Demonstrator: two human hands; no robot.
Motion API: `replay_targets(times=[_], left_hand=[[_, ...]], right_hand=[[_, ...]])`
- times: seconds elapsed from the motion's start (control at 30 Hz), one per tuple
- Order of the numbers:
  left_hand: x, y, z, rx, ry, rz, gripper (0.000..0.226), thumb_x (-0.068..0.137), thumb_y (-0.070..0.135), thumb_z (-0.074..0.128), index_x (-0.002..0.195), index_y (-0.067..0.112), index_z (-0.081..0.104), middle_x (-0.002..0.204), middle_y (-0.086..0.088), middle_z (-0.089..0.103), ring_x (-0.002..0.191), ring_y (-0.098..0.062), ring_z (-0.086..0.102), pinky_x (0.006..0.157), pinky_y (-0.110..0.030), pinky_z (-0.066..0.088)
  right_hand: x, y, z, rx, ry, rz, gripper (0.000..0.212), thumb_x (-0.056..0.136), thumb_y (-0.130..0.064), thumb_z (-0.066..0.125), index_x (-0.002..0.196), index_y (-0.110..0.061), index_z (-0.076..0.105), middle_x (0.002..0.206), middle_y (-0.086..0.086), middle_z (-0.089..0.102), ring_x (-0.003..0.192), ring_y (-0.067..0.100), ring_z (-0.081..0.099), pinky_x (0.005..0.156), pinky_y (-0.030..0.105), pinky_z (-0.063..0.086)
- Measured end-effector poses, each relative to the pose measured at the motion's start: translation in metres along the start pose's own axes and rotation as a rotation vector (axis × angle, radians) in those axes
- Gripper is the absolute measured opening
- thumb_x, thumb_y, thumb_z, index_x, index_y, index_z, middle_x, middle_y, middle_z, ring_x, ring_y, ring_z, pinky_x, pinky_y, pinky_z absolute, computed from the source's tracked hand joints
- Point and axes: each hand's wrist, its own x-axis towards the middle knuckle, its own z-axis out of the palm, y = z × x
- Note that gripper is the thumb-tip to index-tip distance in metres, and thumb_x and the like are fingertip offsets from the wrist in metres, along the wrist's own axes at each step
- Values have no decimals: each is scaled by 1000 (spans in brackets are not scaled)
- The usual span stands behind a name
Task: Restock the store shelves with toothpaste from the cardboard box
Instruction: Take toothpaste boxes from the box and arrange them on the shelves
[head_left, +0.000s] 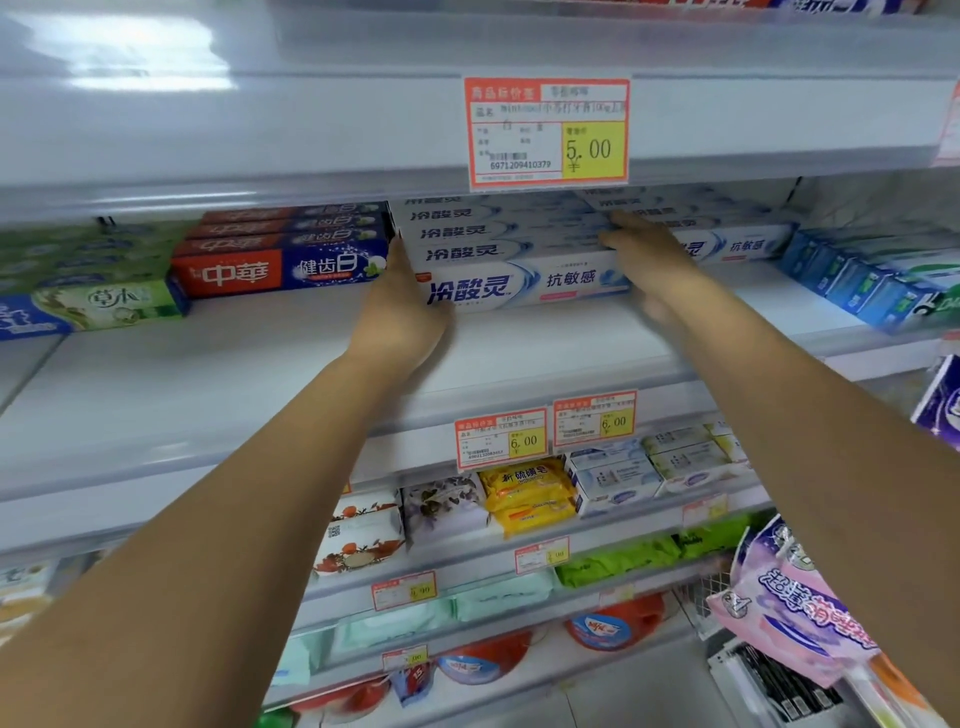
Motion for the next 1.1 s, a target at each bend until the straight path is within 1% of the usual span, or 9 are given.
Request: replay_targets(times=[0.1,0.17,0.3,0.43,0.5,0.57,0.7,0.9,1.1], left_hand=[[0,0,-1,-4,19,-27,56,90,6,55,140,14,32,129,-1,56,111,-17,53,80,-15,34],[0,1,-2,15,13,-32,58,90,6,55,141,13,30,128,-2,56,108,-18,54,82,-18,36],[-1,3,-2,54,-7,-55,65,91,7,54,147,13,22,131,-3,55,113,-22,53,82,-22,35],[-1,5,-3,104,-20,-94,68,92,10,53,149,11,16,134,-7,53,117,-27,52,86,-28,37],[-4,10,-2,191,-17,-116,73,93,13,53,150,7,8,140,-13,48,120,-31,50,86,-30,38],[-13,20,3,344,-10,-107,80,94,18,52,150,3,-3,152,-20,27,133,-36,37,99,-34,37],[-30,41,24,653,32,62,76,97,30,47,151,5,0,158,-20,-9,145,-36,-8,118,-45,0],[-26,39,35,634,12,135,70,96,34,44,153,14,7,160,-10,0,147,-27,-3,120,-41,-3],[-29,41,33,617,29,142,71,94,26,49,152,13,10,160,-8,6,147,-25,0,119,-38,-3]], right_hand=[[-1,1,3,122,11,17,30,94,-3,38,116,-8,58,104,6,60,68,9,56,48,9,43],[-1,2,3,220,-13,52,31,94,-4,41,120,-7,58,114,9,64,84,18,63,75,21,53],[0,5,-3,266,-49,80,40,96,-12,49,136,-10,47,138,9,51,118,20,52,99,30,41],[3,7,-10,337,-79,60,17,93,-8,46,99,-9,62,107,10,64,95,19,57,94,36,45],[4,11,-20,165,12,-75,19,90,-13,45,91,-6,63,96,12,63,92,22,57,84,34,44],[8,19,-39,-128,166,-244,31,94,-13,42,114,-7,64,119,9,63,109,21,57,86,25,40],[35,51,-80,-585,122,-292,34,98,-27,36,122,-11,54,128,14,53,115,29,51,89,32,39],[69,78,-102,-950,-114,-185,105,61,-92,41,146,-34,23,154,6,25,141,39,20,109,62,21],[68,72,-103,-946,-134,-186,116,54,-91,51,149,-38,13,159,1,15,143,35,13,109,69,7]])
